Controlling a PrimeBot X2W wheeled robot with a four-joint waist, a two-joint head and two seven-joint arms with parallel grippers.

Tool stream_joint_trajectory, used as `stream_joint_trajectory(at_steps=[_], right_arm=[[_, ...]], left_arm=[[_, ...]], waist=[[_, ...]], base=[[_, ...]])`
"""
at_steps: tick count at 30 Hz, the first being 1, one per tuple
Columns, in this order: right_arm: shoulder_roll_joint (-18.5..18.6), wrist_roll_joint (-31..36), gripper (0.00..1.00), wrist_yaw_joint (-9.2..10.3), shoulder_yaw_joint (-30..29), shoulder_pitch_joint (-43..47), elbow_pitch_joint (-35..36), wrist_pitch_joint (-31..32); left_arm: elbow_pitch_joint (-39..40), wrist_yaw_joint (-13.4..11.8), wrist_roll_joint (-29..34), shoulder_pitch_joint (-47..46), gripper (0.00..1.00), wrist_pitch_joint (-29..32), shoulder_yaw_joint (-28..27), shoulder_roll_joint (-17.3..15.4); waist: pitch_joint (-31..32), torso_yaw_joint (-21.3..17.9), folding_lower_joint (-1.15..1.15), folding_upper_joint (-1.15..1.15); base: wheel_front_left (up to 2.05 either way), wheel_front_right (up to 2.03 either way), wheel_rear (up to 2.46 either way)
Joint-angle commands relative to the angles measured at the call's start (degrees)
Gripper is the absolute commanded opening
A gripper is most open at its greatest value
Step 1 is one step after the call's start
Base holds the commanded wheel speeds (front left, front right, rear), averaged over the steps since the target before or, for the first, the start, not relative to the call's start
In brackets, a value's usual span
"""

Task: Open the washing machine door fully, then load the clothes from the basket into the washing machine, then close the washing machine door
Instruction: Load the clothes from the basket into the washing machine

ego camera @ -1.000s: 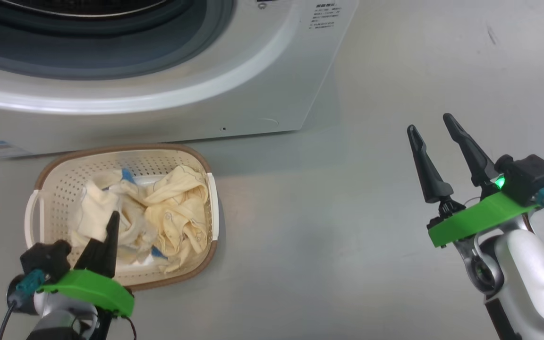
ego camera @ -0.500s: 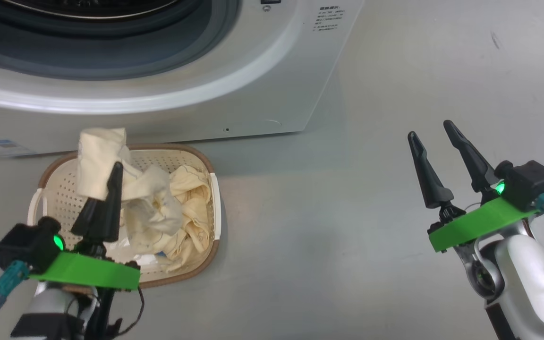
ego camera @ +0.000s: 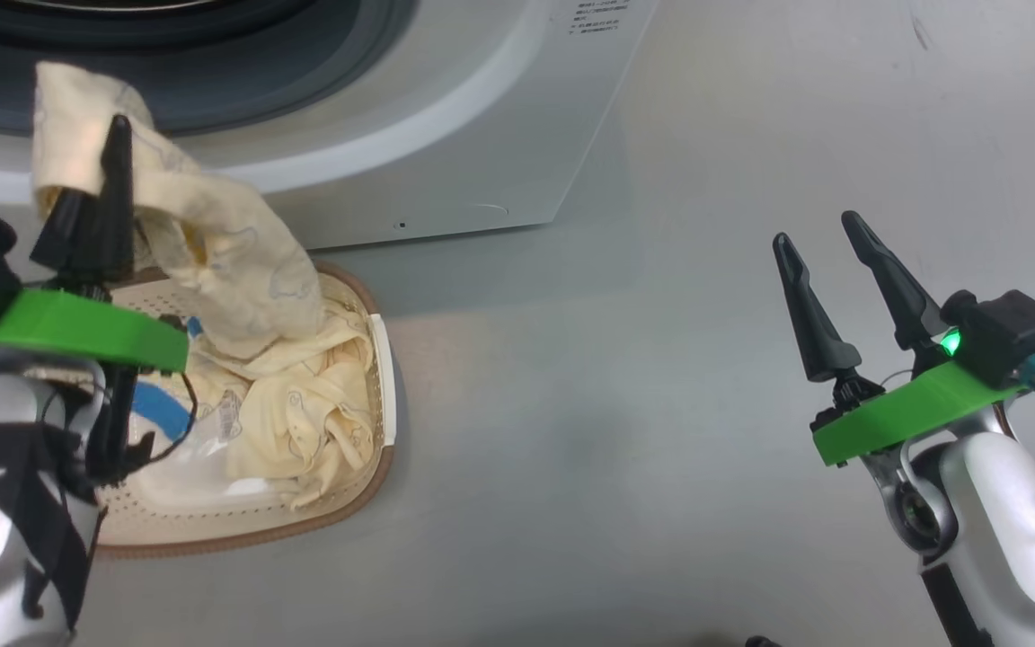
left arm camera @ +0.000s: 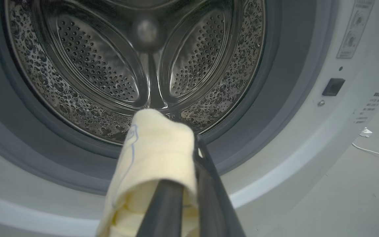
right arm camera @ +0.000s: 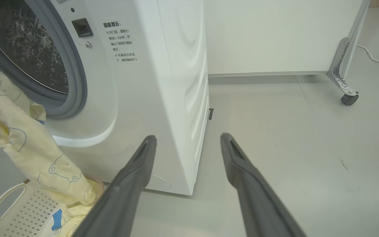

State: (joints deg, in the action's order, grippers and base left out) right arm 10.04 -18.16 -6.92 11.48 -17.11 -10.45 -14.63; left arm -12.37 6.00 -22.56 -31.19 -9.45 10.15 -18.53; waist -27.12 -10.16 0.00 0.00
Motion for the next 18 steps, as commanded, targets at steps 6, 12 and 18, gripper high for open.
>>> stream_joint_trajectory(at_steps=[6,12,18], right_arm=[[0.0,-0.5,1.0,-0.57,0.9,-1.6,2.0,-0.4],[-0.1,-0.4,1.0,-0.57,1.3,-2.4,2.2,-0.4],[-0.5,-0.5,1.0,-0.57,2.0,-3.3,2.4,-0.4]], left_arm=[[-5.2,-0.5,3.2,-12.3,0.0,1.5,-0.3,-3.2],[-14.5,-0.3,4.3,-22.0,0.0,0.8,0.3,-3.6],[-25.2,0.4,4.9,-31.4,0.0,-0.8,1.7,-3.8]], waist=[[-1.8,-1.1,0.0,0.0],[-4.2,-2.3,0.0,0.0],[-6.5,-4.3,0.0,0.0]], base=[[0.0,0.0,0.0],[0.0,0.0,0.0],[0.0,0.0,0.0]])
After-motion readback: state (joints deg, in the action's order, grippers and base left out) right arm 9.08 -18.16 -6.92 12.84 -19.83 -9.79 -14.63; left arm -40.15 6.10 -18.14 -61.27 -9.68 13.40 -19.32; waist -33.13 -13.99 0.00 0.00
